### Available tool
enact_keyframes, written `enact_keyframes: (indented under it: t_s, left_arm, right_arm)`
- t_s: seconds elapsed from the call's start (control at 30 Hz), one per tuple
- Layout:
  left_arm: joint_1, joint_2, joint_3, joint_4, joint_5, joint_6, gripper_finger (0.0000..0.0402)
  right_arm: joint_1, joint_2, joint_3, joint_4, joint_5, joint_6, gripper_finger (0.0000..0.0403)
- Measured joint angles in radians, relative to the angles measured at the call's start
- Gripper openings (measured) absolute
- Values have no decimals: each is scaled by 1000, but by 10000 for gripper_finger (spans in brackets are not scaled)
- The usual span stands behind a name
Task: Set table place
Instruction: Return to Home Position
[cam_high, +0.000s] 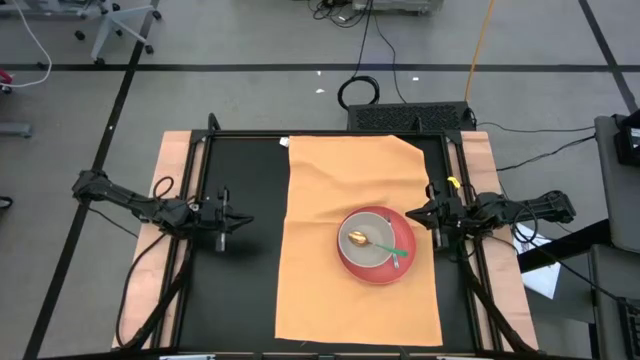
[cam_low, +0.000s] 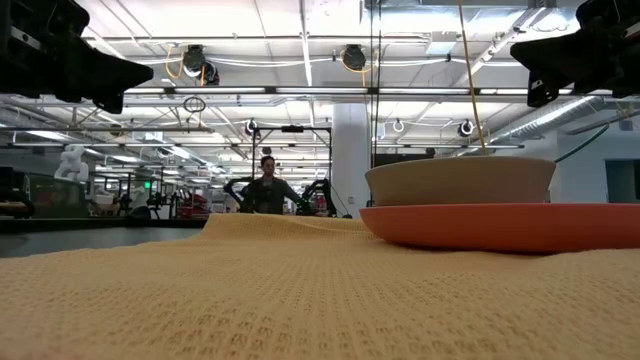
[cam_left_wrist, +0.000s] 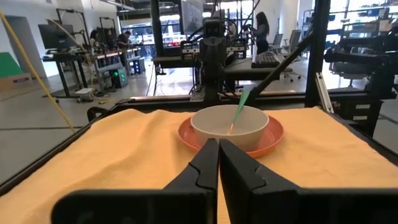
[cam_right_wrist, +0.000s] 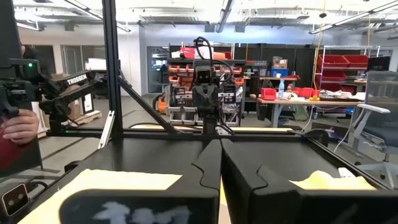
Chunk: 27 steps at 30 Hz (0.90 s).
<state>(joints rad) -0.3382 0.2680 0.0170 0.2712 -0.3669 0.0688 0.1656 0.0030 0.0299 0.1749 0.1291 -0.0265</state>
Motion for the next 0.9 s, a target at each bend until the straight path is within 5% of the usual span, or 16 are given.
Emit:
enact_keyframes:
  t_s: [0.9]
  left_arm:
    - [0, 0, 0, 2, 1, 13, 19]
  right_arm:
    - [0, 0, 0, -2, 0, 23, 0]
